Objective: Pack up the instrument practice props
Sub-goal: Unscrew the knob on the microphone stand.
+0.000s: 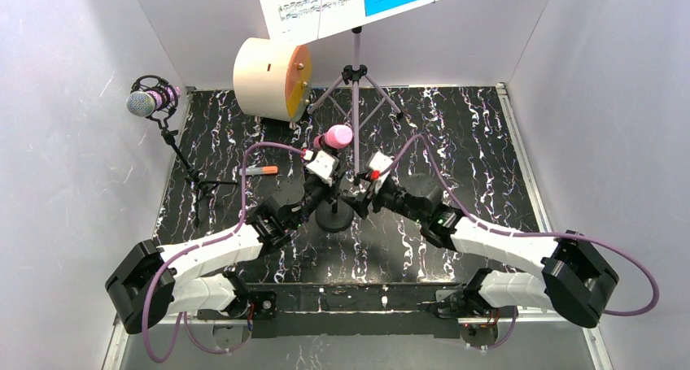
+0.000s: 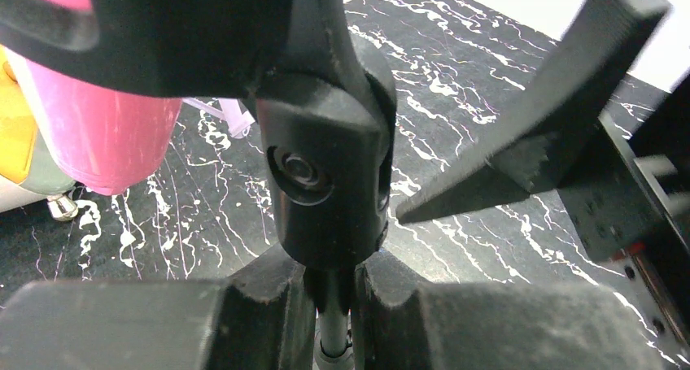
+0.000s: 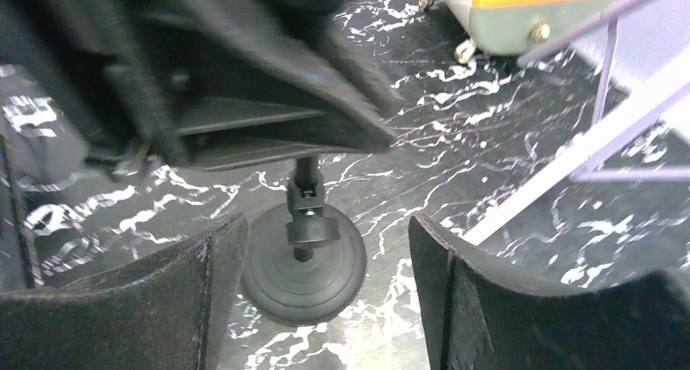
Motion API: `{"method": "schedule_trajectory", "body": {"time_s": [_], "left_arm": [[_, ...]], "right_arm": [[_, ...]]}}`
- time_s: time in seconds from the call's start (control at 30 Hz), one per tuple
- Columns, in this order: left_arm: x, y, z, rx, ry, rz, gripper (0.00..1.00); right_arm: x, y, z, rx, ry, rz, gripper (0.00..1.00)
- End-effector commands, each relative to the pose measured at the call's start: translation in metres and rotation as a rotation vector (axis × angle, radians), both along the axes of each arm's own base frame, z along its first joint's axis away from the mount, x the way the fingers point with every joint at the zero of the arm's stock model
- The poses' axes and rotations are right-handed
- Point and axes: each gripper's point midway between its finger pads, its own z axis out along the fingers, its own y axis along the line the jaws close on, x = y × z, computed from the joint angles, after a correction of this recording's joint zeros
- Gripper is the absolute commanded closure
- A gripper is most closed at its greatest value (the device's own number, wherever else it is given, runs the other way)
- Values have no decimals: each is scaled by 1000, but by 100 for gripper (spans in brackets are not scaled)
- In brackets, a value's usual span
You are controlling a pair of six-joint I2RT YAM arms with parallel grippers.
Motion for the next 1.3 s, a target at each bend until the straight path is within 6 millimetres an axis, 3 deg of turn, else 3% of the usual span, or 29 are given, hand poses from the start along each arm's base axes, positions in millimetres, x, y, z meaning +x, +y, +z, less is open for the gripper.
{"method": "schedule_trajectory", "body": {"time_s": [0.0, 0.23, 0.4, 0.63, 1.27], "left_arm": [[-15, 0, -51, 138, 115, -57, 100], [-15, -1, -50, 134, 116, -61, 100], [-16, -1, -49, 130, 114, -66, 100], [-16, -1, -47, 125, 110, -64, 100], [-17, -2, -47, 122, 114, -70, 100]], "right_arm": [[-8, 0, 11, 269, 392, 31, 19], [8, -15, 14, 541, 764, 57, 19], [17, -11, -5, 590, 987, 77, 20], [15, 1, -12, 597, 1079, 153, 27], [18, 12, -14, 607, 1115, 221, 54]]}}
